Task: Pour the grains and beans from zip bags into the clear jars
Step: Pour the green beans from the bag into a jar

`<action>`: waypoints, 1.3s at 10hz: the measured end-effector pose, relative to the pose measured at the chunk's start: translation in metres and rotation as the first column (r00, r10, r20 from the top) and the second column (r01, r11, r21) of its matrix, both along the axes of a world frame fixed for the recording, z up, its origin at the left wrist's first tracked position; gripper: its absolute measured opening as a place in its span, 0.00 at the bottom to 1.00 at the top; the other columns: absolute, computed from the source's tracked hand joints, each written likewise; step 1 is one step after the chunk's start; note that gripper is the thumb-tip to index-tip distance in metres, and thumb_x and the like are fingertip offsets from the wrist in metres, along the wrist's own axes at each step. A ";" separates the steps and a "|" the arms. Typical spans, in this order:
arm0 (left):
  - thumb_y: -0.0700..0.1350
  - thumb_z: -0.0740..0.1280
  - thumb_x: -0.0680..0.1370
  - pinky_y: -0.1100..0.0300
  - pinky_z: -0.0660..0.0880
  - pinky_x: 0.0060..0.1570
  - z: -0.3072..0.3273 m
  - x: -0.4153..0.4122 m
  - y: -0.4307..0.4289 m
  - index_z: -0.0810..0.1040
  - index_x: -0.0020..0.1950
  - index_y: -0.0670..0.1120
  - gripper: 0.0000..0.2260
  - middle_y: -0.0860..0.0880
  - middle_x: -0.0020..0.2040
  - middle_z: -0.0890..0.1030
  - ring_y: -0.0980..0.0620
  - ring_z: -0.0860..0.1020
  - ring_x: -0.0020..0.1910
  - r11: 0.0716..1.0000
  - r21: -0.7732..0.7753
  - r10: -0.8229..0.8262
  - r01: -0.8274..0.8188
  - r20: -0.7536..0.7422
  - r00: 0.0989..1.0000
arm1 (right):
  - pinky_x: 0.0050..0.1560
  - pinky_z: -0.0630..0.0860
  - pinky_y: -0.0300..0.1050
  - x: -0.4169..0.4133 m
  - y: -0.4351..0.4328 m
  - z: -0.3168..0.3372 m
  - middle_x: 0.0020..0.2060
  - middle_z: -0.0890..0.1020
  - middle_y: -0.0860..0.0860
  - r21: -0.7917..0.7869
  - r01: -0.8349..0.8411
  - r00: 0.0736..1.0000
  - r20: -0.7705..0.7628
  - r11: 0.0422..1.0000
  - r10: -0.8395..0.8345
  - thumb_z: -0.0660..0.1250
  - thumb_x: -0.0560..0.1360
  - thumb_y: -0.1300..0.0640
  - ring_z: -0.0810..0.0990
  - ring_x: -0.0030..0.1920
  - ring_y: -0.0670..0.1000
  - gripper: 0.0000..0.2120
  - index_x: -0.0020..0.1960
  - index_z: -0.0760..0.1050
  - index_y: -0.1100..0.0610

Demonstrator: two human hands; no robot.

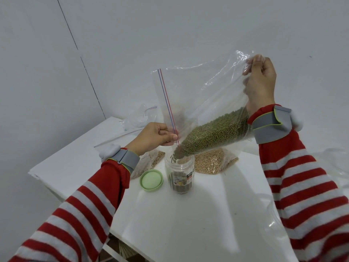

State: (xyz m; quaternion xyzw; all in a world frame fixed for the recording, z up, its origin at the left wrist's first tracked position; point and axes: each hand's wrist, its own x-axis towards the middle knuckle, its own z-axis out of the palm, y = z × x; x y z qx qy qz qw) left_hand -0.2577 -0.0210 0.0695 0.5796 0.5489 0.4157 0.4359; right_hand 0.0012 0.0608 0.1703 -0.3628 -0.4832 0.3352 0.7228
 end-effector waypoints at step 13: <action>0.35 0.71 0.75 0.58 0.81 0.50 -0.001 -0.002 0.001 0.80 0.56 0.35 0.11 0.36 0.51 0.84 0.47 0.83 0.49 1.000 0.000 -0.002 0.002 0.020 1.000 | 0.27 0.62 0.34 -0.001 -0.001 0.004 0.29 0.73 0.43 0.013 -0.008 1.000 0.013 1.000 0.008 0.53 0.85 0.52 0.66 0.28 0.43 0.15 0.42 0.71 0.51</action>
